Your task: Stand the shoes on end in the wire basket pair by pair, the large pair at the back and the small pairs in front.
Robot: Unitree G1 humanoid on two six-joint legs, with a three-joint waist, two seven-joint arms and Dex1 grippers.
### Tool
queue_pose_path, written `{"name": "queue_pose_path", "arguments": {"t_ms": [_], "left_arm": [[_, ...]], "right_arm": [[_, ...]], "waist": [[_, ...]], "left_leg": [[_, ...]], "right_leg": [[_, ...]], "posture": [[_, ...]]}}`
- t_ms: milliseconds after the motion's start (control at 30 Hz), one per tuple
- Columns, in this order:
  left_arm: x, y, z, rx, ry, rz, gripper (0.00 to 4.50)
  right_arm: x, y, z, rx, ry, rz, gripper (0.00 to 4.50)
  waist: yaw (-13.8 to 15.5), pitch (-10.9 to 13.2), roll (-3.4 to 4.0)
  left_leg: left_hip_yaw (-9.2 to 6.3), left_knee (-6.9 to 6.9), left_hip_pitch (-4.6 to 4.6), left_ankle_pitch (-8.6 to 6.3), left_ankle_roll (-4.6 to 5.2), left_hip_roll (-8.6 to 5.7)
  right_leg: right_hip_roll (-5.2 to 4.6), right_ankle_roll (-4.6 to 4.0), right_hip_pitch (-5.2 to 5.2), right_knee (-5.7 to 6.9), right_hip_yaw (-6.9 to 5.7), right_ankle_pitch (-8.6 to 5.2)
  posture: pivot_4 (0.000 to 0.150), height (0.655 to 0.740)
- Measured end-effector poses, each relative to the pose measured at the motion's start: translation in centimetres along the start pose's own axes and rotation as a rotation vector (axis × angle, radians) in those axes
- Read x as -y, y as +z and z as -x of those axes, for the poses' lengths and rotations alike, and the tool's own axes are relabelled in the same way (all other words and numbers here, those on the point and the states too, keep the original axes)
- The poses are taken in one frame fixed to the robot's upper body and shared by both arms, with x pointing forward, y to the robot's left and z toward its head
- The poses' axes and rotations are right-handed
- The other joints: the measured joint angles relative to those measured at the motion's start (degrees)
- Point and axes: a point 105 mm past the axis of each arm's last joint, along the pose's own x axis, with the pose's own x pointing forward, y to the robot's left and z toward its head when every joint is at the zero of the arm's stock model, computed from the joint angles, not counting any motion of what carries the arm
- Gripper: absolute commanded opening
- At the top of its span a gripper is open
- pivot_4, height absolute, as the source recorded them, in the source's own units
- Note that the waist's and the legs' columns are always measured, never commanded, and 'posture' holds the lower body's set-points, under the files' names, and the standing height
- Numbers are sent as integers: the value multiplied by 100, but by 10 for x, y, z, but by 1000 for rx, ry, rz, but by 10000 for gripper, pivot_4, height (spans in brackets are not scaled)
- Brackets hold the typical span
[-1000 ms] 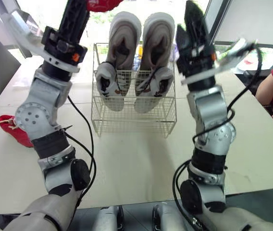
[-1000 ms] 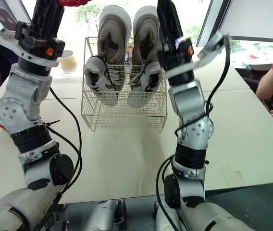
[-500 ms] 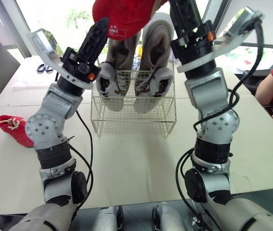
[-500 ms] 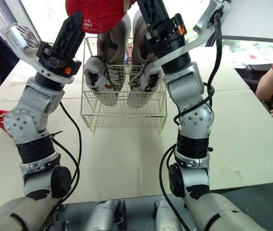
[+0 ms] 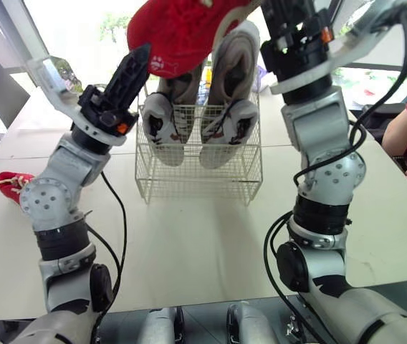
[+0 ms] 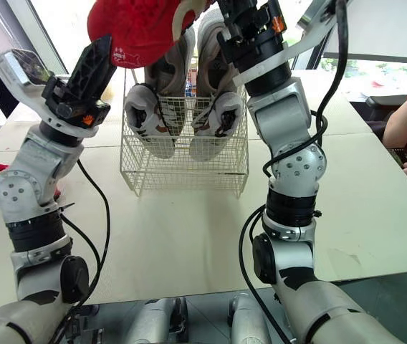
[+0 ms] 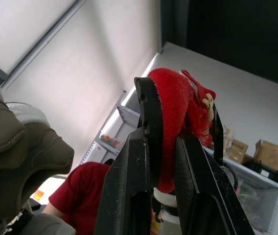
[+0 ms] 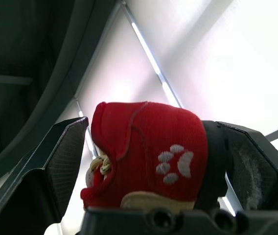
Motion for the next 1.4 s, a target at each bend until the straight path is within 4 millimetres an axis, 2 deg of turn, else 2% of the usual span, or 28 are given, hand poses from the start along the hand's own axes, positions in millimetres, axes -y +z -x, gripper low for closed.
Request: {"name": "queue_pose_path", "arguments": {"t_ms": [33, 133, 233, 333, 467, 533, 600, 733, 767, 833, 967, 1100, 1233, 1400], "left_arm": [[0, 0, 2, -10, 1, -5, 2481], [3, 1, 4, -45, -7, -24, 2481], [4, 4, 5, -56, -23, -37, 2481], [6, 6, 6, -64, -35, -47, 2481], [4, 7, 8, -77, -26, -56, 19179], [-1, 7, 12, -108, 20, -97, 29293], [-8, 2, 21, -168, 105, -157, 29293], [-11, -16, 35, -311, 232, -289, 29293], [-9, -24, 39, -350, 262, -312, 29293], [-2, -35, 42, -391, 273, -325, 29293], [18, -51, 47, -497, 291, -360, 29293], [26, -54, 51, -521, 331, -368, 29293], [25, -56, 60, -538, 387, -332, 29293], [29, -51, 61, -500, 424, -302, 29293]], "right_arm": [[0, 0, 0, -3, -1, -2, 44286], [0, -1, 0, -6, 1, -10, 36861], [0, -2, 0, -7, 3, -11, 24236], [0, -3, 1, -14, 2, -12, 15904], [1, -4, 2, -24, 1, -13, 15614], [0, -3, 2, -39, 9, 6, 15614], [-2, 2, -1, -90, 41, 83, 15614], [-12, 30, 0, -264, 205, 336, 15614], [-11, 37, 4, -357, 264, 447, 15614], [0, 45, 12, -477, 288, 556, 15614], [16, 40, 29, -717, 390, 576, 15614], [18, 24, 41, -845, 494, 556, 15614], [31, 1, 55, -916, 516, 550, 15614], [44, -11, 69, -935, 475, 549, 15614]], "waist": [[2, 0, 0], [7, 0, 0], [7, 0, 0], [6, 0, 1], [0, 0, 1], [-7, 1, 2], [-12, 3, 4], [40, 3, 1], [34, 4, 1], [12, 2, -1], [-43, 10, 10], [-16, 13, 16], [16, 13, 15], [50, 15, 11]], "left_leg": [[0, 0, -1, 0, 0, 0], [0, 0, -1, 0, 0, 0], [0, 0, -1, 0, 0, 1], [0, -2, -1, 0, -1, 1], [0, -3, -1, 0, 0, 1], [2, -6, -1, -1, 0, 1], [3, -8, -5, -1, 0, 2], [3, -10, -12, -23, 35, 4], [6, -9, -15, -29, 43, 3], [9, -9, -11, -36, 53, 5], [15, -21, -5, -30, 43, 12], [10, -25, -2, -23, 30, 15], [12, -19, -6, -8, 5, 10], [10, -16, -11, -8, 2, 8]], "right_leg": [[0, 0, 0, 0, 0, 0], [0, 0, -1, -1, 0, 0], [0, 0, -1, -2, 0, 0], [0, 0, -1, -2, 0, 0], [0, 0, -2, -2, 0, 0], [0, -1, -3, -4, 0, 0], [-1, -1, -9, -6, 1, 0], [-9, -1, -6, -24, 0, -1], [-12, -1, -7, -31, 0, -1], [-13, -1, -4, -35, 3, -1], [-8, -3, -18, -22, 7, -1], [-3, -10, -19, -15, 6, -5], [-12, -9, -18, -18, 6, -4], [-15, -9, -16, -23, 6, -4]], "posture": [[1500, 7351], [1500, 7351], [1500, 7351], [1500, 7351], [1500, 7351], [1500, 7351], [1500, 7351], [1500, 7351], [1500, 7351], [1500, 7351], [1500, 7351], [1500, 7351], [1500, 7351], [1500, 7351]]}}
